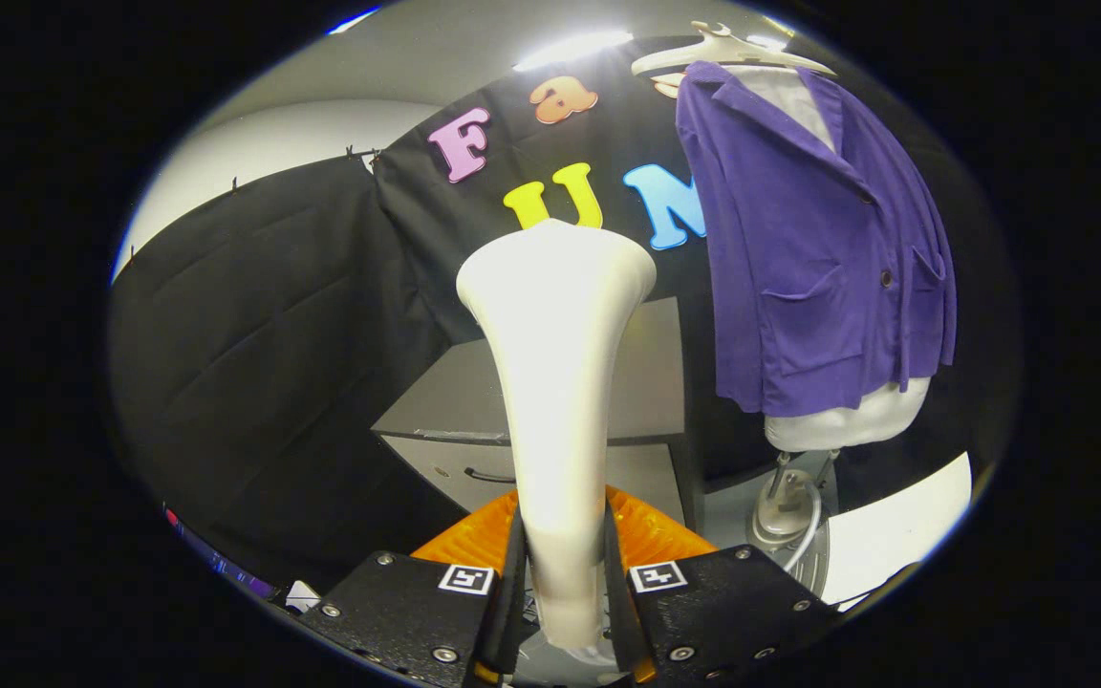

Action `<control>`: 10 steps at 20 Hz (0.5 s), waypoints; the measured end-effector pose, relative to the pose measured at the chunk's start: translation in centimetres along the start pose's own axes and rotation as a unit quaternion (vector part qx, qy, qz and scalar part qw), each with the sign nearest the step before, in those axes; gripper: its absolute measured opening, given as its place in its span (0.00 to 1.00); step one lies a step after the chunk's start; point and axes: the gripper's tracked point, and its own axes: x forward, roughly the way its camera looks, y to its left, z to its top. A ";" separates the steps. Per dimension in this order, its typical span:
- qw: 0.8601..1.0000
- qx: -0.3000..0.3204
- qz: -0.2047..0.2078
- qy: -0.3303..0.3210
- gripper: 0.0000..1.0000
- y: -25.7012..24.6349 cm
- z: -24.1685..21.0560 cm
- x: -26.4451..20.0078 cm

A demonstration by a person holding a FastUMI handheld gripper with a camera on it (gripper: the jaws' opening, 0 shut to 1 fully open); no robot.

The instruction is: Iron the clothes twice with a garment steamer, once on the left side and once on the right side.

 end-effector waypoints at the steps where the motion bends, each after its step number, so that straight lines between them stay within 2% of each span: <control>1: 1.000 0.003 -0.004 0.000 0.37 -0.3 -0.5 -0.6; 10: 0.999 0.042 -0.029 0.015 0.37 -3.2 -6.4 -3.7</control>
